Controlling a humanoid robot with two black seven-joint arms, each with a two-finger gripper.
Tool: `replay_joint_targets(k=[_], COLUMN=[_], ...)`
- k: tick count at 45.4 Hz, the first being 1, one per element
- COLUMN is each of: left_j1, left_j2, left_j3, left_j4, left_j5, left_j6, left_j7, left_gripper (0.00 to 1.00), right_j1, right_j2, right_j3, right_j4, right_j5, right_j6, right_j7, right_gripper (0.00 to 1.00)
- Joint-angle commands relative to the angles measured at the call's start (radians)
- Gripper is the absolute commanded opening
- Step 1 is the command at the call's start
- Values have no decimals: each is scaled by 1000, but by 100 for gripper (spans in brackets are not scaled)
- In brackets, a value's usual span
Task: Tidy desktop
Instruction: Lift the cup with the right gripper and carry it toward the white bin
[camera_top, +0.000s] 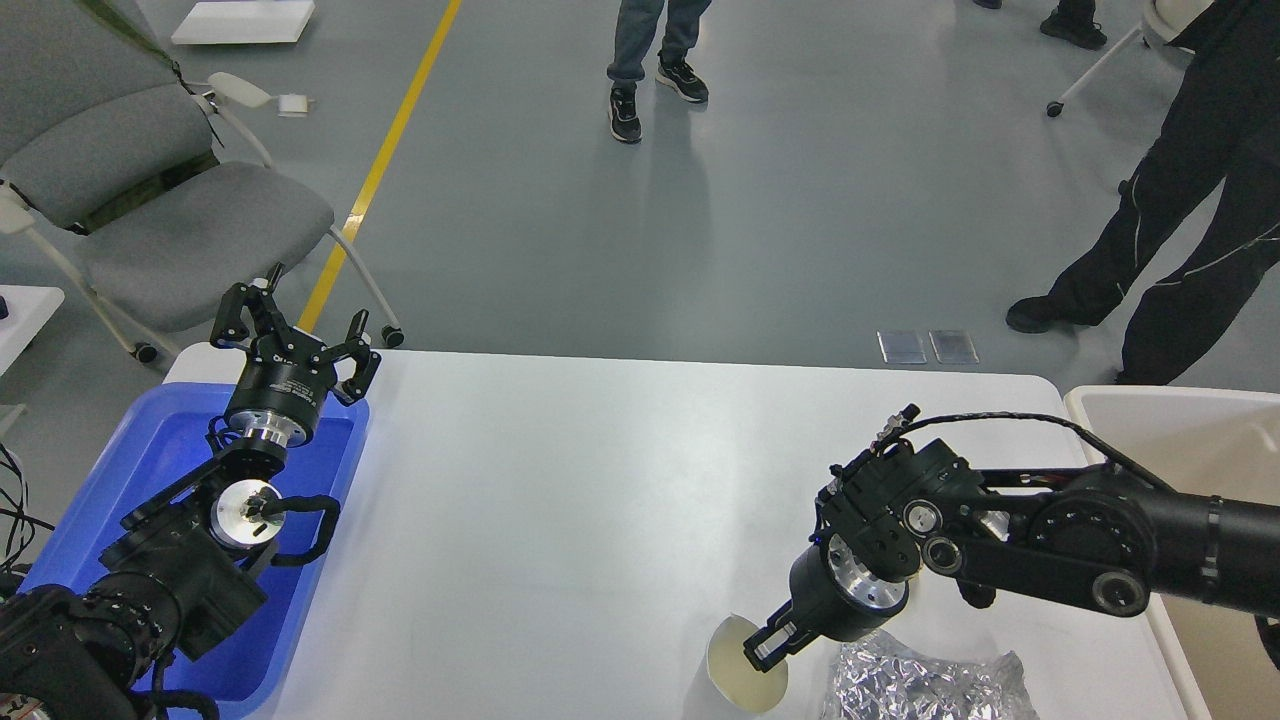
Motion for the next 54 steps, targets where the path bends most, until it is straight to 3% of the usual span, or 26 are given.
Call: replay_joint_targets(k=[1,11,28,54], left_j1=[0,0,0,0], left_j2=[0,0,0,0], left_j3=[0,0,0,0], left_j4=[0,0,0,-1], left_j5=[0,0,0,0], left_j6=[0,0,0,0], left_j7=[0,0,0,0], left_gripper=[100,100,100,100], right_j1=[92,284,455,477], right_j2=[-53,-141,-332,-461], right_j3=[2,5,23,0], right_j4=[24,15,31,17], right_j5=[48,164,255,266], right_j6=[7,12,61,61], right_j7=[0,0,2,0], right_gripper=[0,0,0,0])
